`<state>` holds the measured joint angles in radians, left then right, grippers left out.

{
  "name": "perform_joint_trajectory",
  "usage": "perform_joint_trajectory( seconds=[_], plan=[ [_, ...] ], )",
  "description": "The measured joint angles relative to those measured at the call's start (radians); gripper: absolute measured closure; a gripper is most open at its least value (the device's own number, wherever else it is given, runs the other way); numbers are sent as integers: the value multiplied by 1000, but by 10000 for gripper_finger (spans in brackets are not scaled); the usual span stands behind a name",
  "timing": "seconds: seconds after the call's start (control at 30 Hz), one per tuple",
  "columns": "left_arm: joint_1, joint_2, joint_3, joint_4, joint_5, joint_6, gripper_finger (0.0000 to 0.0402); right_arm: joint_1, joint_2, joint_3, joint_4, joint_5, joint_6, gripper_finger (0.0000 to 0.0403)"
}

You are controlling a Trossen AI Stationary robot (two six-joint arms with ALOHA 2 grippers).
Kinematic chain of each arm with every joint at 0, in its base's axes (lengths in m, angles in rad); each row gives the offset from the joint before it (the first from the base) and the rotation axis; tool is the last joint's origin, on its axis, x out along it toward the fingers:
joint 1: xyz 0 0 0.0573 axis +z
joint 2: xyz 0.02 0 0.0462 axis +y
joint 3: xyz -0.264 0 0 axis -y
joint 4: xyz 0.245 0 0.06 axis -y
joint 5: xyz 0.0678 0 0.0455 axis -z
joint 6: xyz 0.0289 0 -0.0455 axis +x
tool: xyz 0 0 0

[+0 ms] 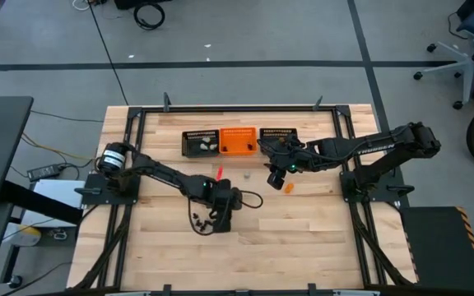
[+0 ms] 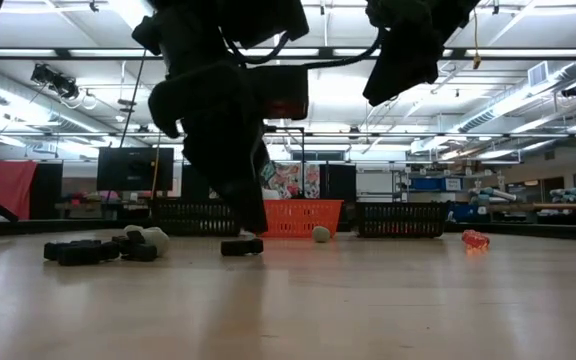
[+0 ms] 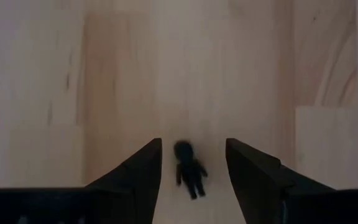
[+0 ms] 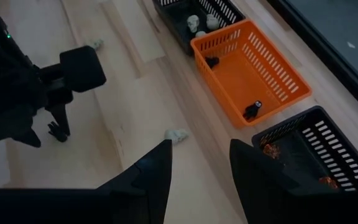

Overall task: Sort Halloween decoration
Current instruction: Put the black skeleton toy into the orange bin

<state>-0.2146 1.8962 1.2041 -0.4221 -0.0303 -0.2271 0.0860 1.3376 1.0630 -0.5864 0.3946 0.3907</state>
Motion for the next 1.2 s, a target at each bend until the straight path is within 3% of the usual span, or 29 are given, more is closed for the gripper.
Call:
perform_joint_trajectory(
  seconds=[0.27, 0.8, 1.1, 1.2],
  plan=[
    [2, 3, 0, -20, 1, -6, 220, 0, 0, 0, -1, -3, -1, 238],
    [-21, 44, 2, -62, -14, 36, 277, 0, 0, 0, -14, -4, -19, 238],
    [-32, 43, 2, -60, -26, 27, 381, 0, 0, 0, -14, -4, -27, 238],
    [-31, 38, 2, -66, -27, 17, 394, -1, 0, 0, -15, -4, -27, 238]
  ],
)
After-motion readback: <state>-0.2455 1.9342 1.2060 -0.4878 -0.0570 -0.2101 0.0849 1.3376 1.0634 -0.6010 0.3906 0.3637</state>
